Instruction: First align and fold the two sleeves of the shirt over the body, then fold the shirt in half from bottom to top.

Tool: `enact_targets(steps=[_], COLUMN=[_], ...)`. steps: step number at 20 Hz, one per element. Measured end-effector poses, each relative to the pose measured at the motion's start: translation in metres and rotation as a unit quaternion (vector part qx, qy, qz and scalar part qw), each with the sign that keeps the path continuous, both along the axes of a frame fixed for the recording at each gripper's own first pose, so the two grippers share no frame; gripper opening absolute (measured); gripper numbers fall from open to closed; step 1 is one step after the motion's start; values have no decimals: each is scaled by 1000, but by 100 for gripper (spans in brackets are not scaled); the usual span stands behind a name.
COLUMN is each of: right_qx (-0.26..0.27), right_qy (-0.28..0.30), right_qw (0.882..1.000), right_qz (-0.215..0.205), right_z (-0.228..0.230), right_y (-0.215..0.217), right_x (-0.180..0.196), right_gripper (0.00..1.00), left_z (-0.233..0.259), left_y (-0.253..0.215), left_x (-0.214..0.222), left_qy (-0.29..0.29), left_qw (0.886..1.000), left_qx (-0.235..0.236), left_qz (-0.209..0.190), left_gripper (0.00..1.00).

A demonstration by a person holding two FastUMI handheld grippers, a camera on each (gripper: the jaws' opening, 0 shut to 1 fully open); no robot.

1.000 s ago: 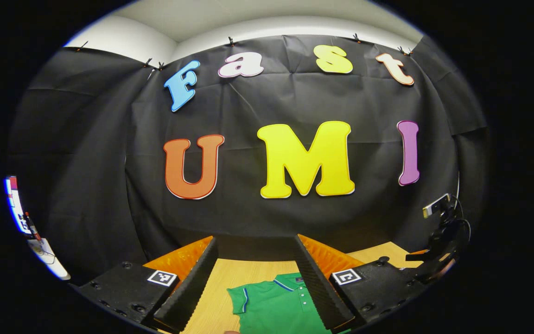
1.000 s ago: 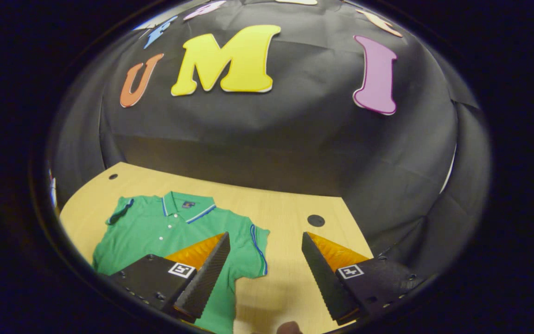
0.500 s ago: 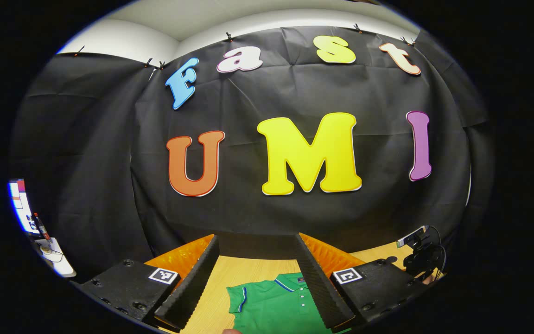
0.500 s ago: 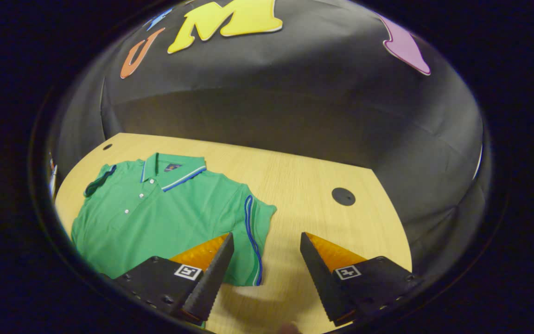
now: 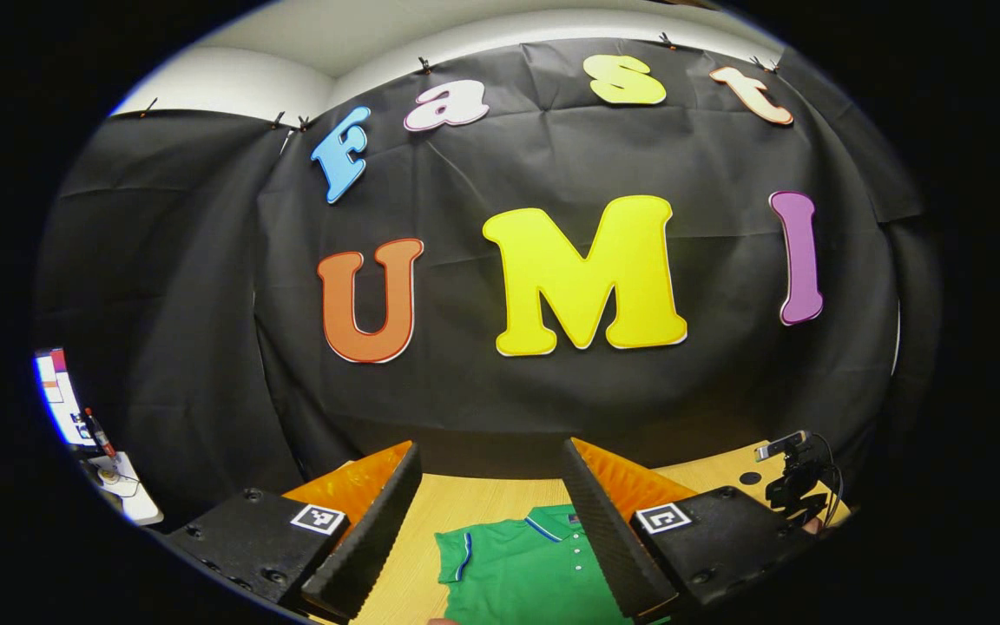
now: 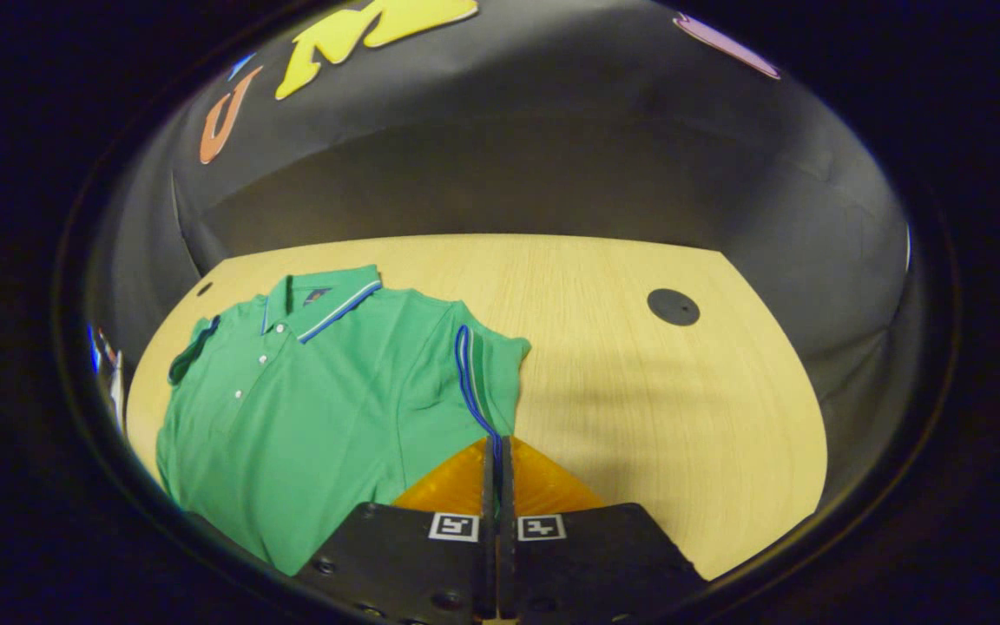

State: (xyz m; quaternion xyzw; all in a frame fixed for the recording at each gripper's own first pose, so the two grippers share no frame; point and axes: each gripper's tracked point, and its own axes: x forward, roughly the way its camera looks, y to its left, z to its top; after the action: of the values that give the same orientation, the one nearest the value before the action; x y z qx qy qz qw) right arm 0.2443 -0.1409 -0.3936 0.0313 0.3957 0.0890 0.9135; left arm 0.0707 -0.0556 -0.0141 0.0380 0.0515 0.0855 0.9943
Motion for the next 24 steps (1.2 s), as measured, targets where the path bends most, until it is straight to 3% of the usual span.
enact_targets(steps=[3,9,14,24], right_qx=[21,36,28,20], right_qy=[10,-33,-42,5], right_qw=[1000,999,999,1000], right_qz=[11,6,10,19], right_z=[6,69,97,62], right_y=[7,26,78,199], right_x=[-6,-6,0,-7], right_gripper=[0,0,0,2], left_z=[-1,-7,-11,-25], left_y=[3,16,39,108], left_x=[-1,-1,-14,-46], left_qy=[3,2,2,20], left_qw=[1000,1000,999,998], left_qx=[-7,-28,-46,-43], left_qz=[0,2,9,28], left_gripper=[100,100,100,100])
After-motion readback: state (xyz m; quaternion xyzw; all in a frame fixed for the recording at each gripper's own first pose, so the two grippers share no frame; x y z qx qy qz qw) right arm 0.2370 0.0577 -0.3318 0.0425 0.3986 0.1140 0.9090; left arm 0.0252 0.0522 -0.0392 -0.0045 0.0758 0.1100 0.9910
